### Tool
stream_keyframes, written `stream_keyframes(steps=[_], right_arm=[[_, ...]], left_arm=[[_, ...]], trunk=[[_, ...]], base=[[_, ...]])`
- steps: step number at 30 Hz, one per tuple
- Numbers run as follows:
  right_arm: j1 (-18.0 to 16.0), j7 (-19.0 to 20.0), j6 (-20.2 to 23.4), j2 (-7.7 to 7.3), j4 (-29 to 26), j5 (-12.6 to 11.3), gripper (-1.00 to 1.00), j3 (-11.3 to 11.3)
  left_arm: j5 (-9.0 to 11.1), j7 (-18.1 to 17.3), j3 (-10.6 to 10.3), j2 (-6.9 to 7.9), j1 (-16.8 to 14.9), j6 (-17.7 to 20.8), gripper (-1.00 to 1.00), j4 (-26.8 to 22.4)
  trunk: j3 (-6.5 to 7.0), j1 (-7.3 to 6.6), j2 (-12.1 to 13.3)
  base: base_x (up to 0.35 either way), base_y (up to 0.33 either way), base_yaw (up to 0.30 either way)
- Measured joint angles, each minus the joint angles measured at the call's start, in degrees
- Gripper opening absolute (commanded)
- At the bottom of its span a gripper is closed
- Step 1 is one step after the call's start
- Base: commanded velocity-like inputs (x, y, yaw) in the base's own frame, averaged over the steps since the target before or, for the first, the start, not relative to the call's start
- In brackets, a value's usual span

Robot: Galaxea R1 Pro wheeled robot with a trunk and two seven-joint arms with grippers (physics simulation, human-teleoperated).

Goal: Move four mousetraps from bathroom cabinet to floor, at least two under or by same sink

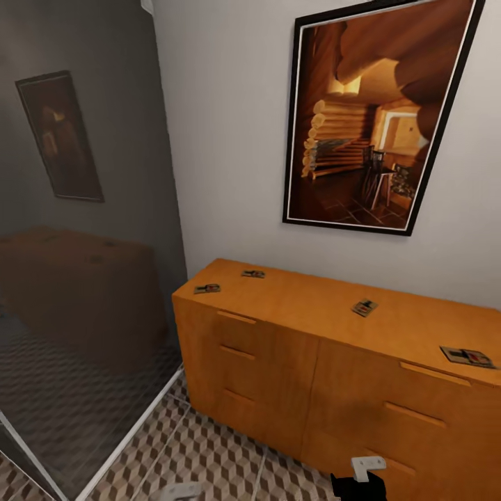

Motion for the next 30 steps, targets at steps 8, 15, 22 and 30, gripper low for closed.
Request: stream_keyframes(steps=[8,15,22,30], right_arm=[[0.0,0.0,0.0,0.01,0.0,0.0,1.0,0.0],[0.0,0.0,0.0,0.04,0.0,0.0,1.0,0.0],[0.0,0.0,0.0,0.04,0.0,0.0,1.0,0.0],[0.0,-0.08,0.0,0.05,0.0,0.0,1.0,0.0]], left_arm=[[0.0,0.0,0.04,0.0,0.0,0.0,1.0,0.0],[0.0,0.0,0.04,0.0,0.0,0.0,1.0,0.0],[0.0,0.0,0.04,0.0,-0.02,0.0,1.0,0.0],[0.0,0.0,0.04,0.0,0.0,0.0,1.0,0.0]], trunk=[[0.0,0.0,0.0],[0.0,0.0,0.0],[0.0,0.0,0.0],[0.0,0.0,0.0]], base=[[0.0,0.0,-0.263],[0.0,0.0,-0.263],[0.0,0.0,-0.263],[0.0,0.0,-0.263]])
